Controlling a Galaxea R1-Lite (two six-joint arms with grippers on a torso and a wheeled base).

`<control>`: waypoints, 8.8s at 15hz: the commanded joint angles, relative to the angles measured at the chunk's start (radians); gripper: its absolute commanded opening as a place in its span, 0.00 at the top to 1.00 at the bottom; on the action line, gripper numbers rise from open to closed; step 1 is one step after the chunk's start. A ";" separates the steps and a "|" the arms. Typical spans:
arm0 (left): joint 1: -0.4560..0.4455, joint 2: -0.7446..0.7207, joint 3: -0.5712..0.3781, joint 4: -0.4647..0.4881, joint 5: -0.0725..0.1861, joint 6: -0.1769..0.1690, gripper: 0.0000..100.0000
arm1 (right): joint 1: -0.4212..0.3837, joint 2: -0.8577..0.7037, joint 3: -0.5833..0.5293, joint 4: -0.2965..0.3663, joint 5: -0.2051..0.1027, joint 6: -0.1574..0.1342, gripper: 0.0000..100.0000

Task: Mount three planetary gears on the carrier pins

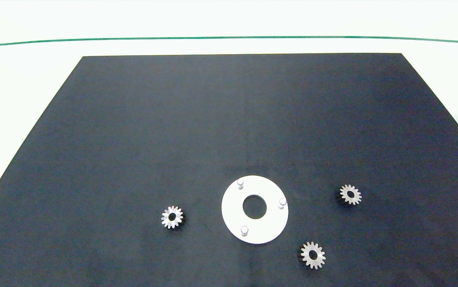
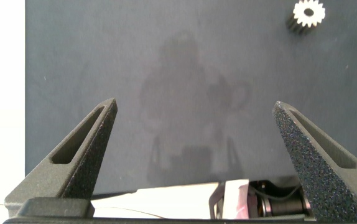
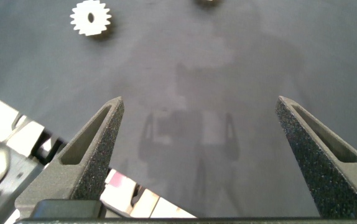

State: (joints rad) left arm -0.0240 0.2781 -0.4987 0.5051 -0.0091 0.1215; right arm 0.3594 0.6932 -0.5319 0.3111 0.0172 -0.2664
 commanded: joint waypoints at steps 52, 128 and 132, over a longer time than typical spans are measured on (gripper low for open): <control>-0.001 -0.109 -0.046 0.093 0.000 0.018 0.00 | 0.494 0.862 -0.145 -0.325 -0.263 0.004 0.22; -0.004 -0.120 -0.096 0.098 0.000 0.018 0.00 | 0.647 1.132 -0.620 -0.216 -0.322 0.007 0.81; -0.005 -0.122 -0.100 0.112 0.000 0.018 0.00 | 0.639 1.132 -0.616 -0.216 -0.322 0.009 0.81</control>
State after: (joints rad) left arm -0.0291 0.1572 -0.5979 0.6134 -0.0091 0.1389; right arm 1.0002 1.8274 -1.1487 0.0936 -0.3030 -0.2557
